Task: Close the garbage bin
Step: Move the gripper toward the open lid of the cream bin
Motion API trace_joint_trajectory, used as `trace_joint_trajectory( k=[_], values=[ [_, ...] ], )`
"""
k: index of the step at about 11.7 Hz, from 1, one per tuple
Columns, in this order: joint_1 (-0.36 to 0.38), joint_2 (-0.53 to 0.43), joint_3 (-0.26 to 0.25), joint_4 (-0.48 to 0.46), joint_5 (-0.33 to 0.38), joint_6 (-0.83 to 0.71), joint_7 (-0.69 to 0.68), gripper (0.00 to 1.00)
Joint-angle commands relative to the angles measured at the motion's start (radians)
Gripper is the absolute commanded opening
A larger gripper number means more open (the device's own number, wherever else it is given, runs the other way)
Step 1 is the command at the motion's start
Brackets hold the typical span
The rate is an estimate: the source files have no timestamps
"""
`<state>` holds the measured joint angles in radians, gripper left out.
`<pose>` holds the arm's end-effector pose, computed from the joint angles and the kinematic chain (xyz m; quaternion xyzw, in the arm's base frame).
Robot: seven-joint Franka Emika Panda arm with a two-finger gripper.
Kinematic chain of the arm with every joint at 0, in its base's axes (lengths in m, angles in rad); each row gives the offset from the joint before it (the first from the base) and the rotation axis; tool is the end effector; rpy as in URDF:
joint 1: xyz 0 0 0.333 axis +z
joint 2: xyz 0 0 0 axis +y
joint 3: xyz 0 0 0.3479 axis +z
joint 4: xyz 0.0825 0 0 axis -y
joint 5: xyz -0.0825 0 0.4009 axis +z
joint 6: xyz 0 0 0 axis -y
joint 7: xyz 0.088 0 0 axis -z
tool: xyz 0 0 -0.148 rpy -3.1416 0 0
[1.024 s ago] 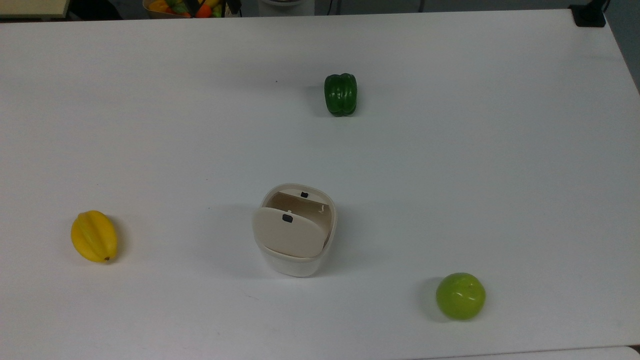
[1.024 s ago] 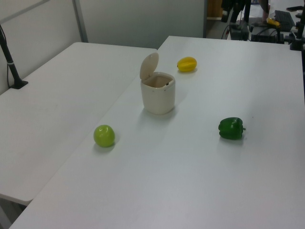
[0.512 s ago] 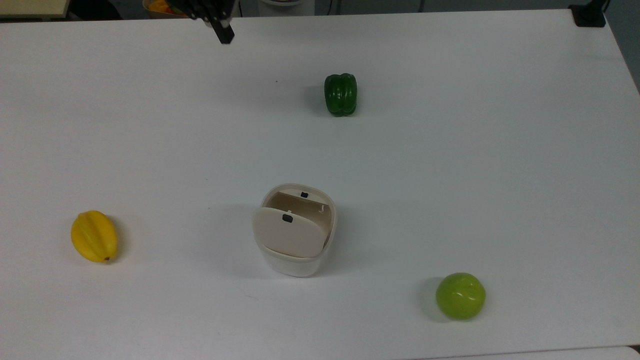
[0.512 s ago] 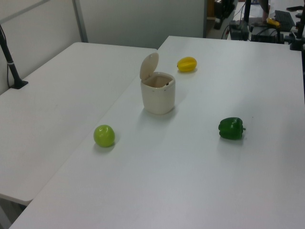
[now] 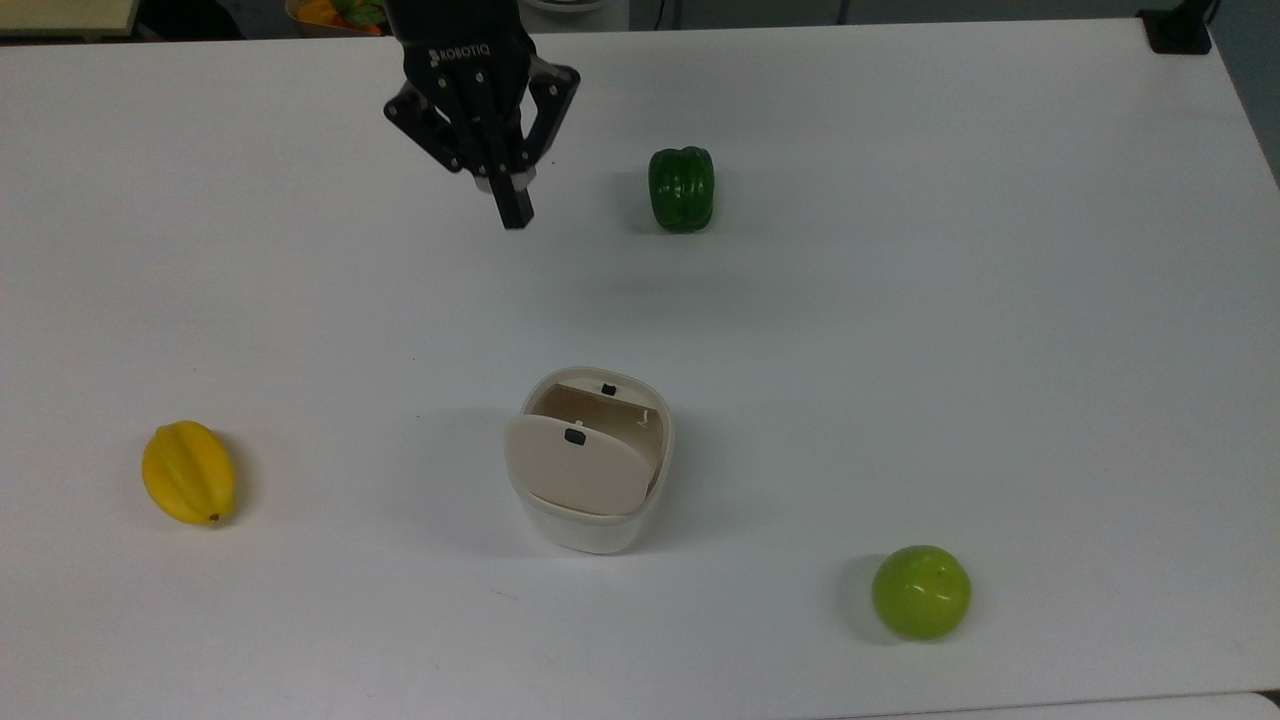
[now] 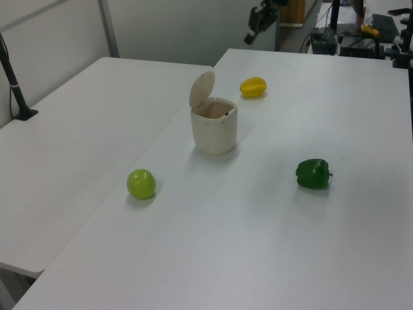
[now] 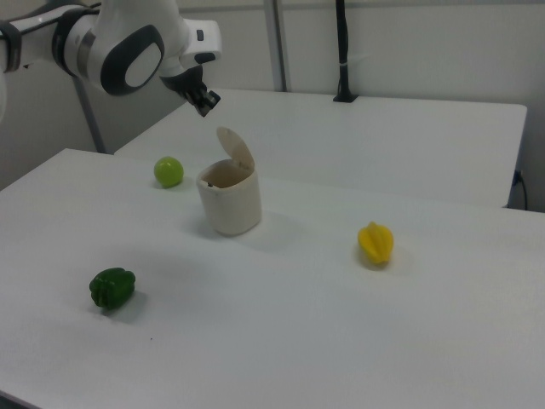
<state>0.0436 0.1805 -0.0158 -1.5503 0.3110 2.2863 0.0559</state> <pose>0.7050 0.0371 0.6012 -0.9493 0.0785 -0.2649 0.1502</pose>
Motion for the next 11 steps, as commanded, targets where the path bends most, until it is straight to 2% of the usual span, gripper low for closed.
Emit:
trace_joint_trajectory(
  k=[1, 3, 5, 7, 11],
  values=[
    [0.042, 0.071, -0.009, 0.002, -0.021, 0.227, -0.002, 0.0],
    [0.053, 0.137, -0.009, 0.004, -0.021, 0.414, -0.002, 0.0],
    [0.064, 0.242, -0.009, 0.059, -0.021, 0.589, -0.002, 0.0],
    [0.062, 0.31, -0.013, 0.114, -0.021, 0.624, -0.002, 0.0],
    [0.068, 0.324, -0.013, 0.11, -0.033, 0.622, -0.007, 0.0]
  ],
)
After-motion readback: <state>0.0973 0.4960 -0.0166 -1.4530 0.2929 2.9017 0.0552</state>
